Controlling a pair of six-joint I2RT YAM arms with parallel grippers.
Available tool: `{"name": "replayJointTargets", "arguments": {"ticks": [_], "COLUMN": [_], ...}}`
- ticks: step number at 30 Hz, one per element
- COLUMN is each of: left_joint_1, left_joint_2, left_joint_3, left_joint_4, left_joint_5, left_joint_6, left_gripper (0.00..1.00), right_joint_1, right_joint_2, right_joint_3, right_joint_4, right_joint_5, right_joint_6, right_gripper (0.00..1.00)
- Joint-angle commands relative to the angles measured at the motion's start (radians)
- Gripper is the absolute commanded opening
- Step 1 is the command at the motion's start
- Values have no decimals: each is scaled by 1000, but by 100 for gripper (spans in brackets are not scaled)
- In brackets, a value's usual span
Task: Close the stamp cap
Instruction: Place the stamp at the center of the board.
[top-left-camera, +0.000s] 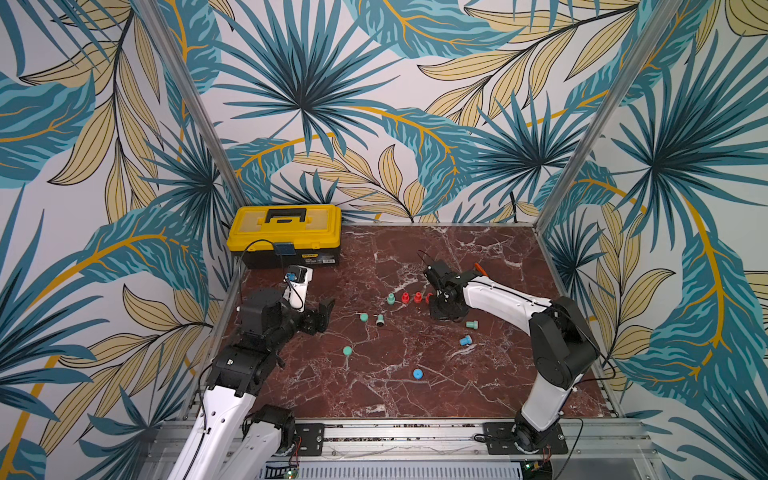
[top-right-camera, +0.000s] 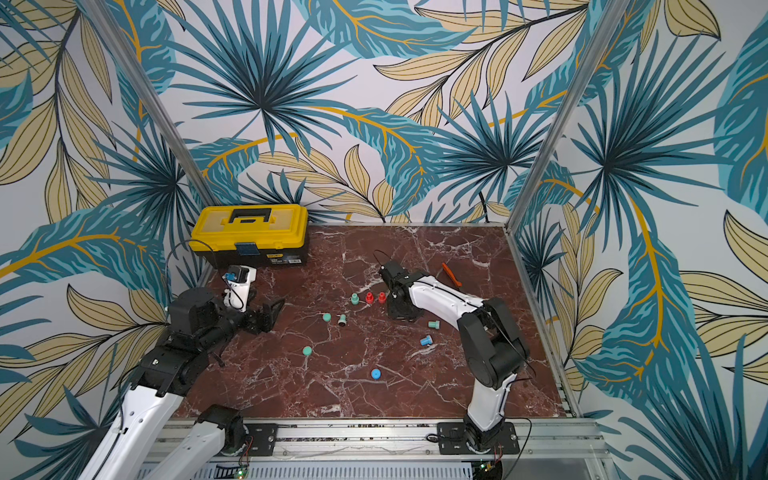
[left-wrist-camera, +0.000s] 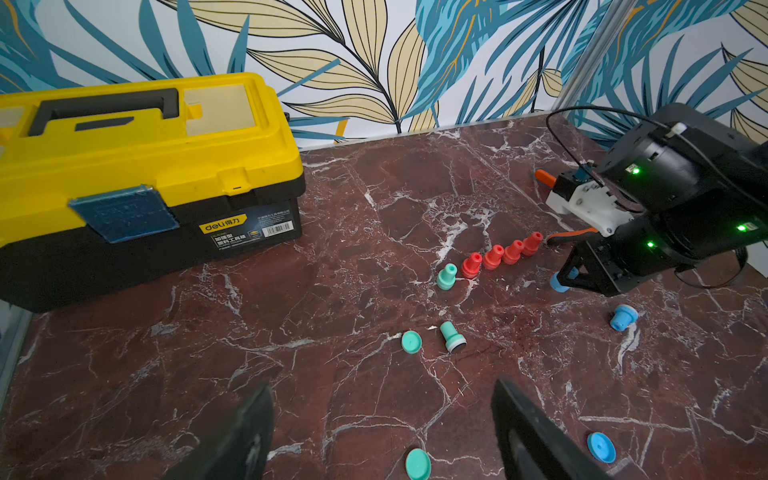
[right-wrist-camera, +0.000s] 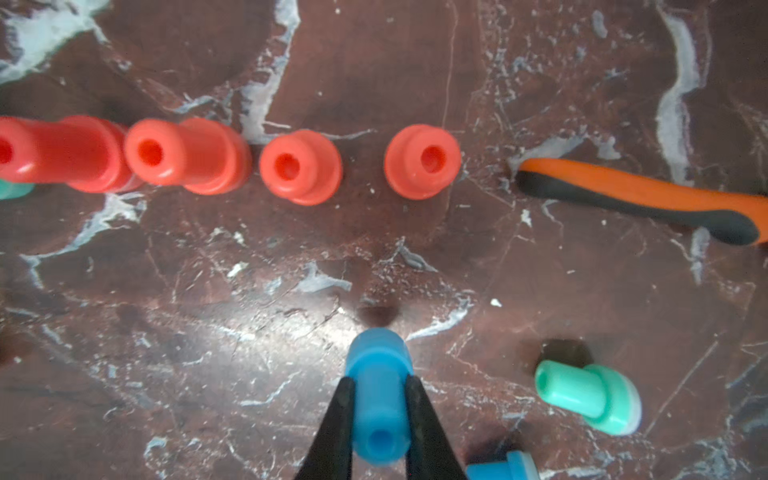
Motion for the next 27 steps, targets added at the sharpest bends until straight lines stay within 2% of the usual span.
{"name": "replayJointTargets", "arguments": {"ticks": [1,7,14,19,27], "left_joint_1": [10,17,29,35,38], "left_joint_2": [-11,-6,-11,-7,-11], "left_joint_3": [-10,-6,-9,-7,-9], "left_joint_4": [5,5,5,6,6], "left_joint_5": [19,9,14,21,28], "left_joint_6": [-9,-5,-9,-9,-12], "left_gripper": [84,84,84,84,84], "right_joint_1": [-30,-58,-64,-65,-66], "right_joint_2": [43,68,78,82,79], "right_joint_3": [21,19,19,31,55], "right_joint_4": [-12,5,4,-1,-25], "right_joint_5": [-23,-44,-19,-9,3], "right_joint_6": [-38,-46,-40,-40,-45], "right_gripper": [10,15,29,33,33]}}
